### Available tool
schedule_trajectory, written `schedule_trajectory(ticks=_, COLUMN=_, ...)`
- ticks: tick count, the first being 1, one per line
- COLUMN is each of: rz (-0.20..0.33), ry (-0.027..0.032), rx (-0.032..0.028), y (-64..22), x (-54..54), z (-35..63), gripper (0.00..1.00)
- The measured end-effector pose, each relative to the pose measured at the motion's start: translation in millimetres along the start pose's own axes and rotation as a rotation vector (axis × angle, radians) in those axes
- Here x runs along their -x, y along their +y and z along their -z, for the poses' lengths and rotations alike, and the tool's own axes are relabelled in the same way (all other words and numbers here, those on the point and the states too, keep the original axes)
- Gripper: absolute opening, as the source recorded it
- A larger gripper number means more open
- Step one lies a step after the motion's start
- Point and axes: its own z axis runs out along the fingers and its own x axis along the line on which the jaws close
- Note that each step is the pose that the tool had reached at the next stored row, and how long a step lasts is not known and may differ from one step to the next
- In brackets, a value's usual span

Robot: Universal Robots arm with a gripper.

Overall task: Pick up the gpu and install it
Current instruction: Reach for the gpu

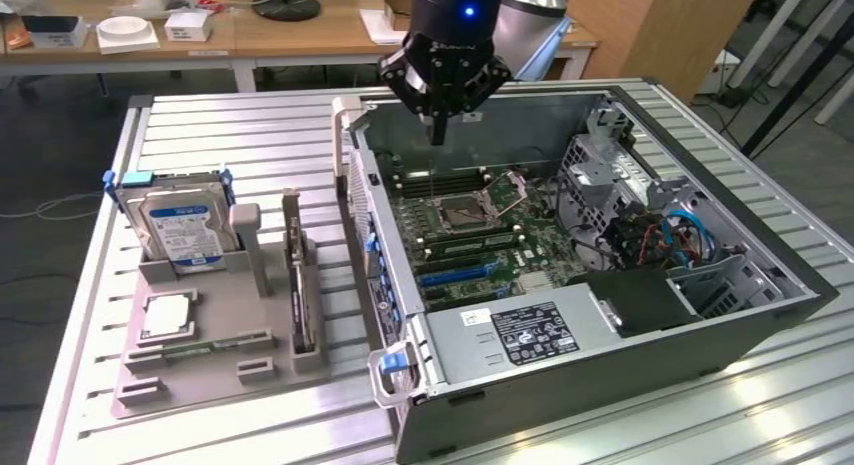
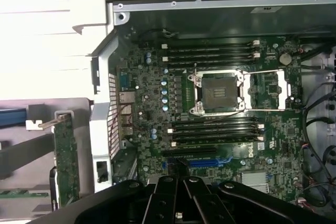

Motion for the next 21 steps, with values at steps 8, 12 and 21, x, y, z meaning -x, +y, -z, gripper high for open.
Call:
schedule_trajectory(ticks=8, rz=0.0, ry=0.0001, rx=0.0, y=-1.9, x=-25.5, z=-0.7, gripper=0.11)
schedule_trajectory(ticks=12, rz=0.0, ry=0.0001, rx=0.0, y=-3.1, x=-36.9, z=-0.6, gripper=0.11)
schedule_trajectory(ticks=21, rz=0.0, ry=0.0012, rx=-0.0004, y=-5.8, x=-69.0, z=-2.1, gripper=0.11)
